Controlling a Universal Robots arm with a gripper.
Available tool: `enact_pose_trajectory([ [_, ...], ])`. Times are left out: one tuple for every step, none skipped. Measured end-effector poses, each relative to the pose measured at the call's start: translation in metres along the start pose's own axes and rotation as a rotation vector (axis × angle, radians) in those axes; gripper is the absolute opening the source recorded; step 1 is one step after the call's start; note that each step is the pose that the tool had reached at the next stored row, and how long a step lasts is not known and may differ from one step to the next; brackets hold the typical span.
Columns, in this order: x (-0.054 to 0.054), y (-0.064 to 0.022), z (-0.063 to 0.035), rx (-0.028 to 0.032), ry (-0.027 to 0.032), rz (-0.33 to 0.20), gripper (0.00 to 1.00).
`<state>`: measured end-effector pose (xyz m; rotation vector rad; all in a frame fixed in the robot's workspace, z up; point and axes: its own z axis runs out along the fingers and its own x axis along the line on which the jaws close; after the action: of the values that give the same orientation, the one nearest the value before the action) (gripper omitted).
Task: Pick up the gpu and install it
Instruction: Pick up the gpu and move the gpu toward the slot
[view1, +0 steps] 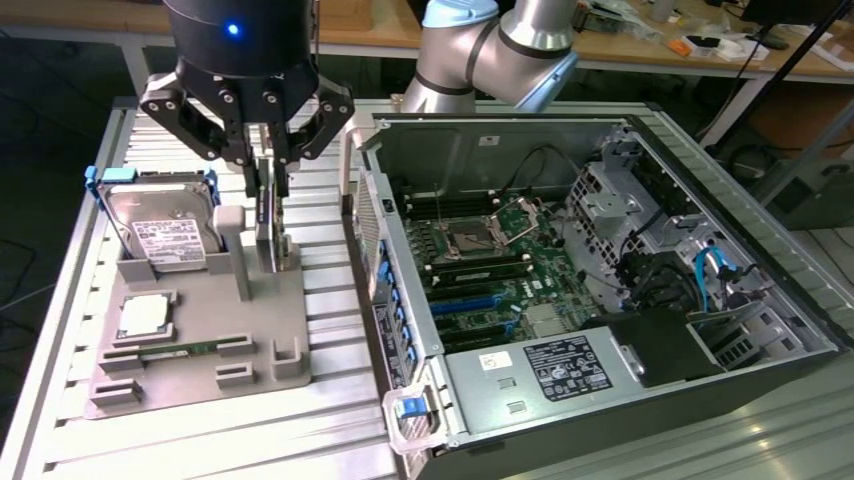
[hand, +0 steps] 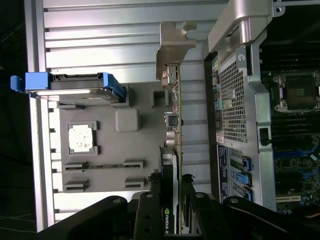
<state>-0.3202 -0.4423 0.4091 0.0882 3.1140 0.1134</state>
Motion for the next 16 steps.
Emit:
enact_pose_trajectory([
  [0.0, 0.0, -0.0002, 0.0, 0.0, 0.0, 0.27],
  [0.0, 0.0, -0.0005, 0.0001, 0.0001, 0.0, 0.27],
  [0.0, 0.0, -0.0008, 0.0001, 0.0002, 0.0, 0.27],
  [0.0, 0.0001, -0.0011, 0.0001, 0.0001, 0.0, 0.27],
  [0.0, 0.0001, -0.0014, 0.0, 0.0, 0.0, 0.27],
  [0.0, 0.0001, -0.0018, 0.0001, 0.0001, 0.0, 0.27],
  [0.0, 0.0002, -0.0021, 0.0, 0.0, 0.0, 0.27],
  [-0.0001, 0.0002, -0.0024, 0.0, 0.0, 0.0, 0.27],
  [-0.0001, 0.0002, -0.0026, 0.0, 0.0, 0.0, 0.27],
  [-0.0001, 0.0002, -0.0029, 0.0001, 0.0001, 0.0, 0.27],
  [-0.0001, 0.0002, -0.0031, 0.0, 0.0, 0.0, 0.27],
  [-0.0001, 0.0003, -0.0034, 0.0, 0.0, 0.0, 0.27],
  [-0.0001, 0.0003, -0.0036, 0.0, 0.0001, 0.0, 0.27],
  [-0.0001, 0.0003, -0.0038, 0.0, 0.0, 0.0, 0.27],
  [-0.0001, 0.0003, -0.004, 0.0, 0.0, 0.0, 0.27],
  [-0.0001, 0.0003, -0.0042, 0.0, 0.0, 0.0, 0.27],
])
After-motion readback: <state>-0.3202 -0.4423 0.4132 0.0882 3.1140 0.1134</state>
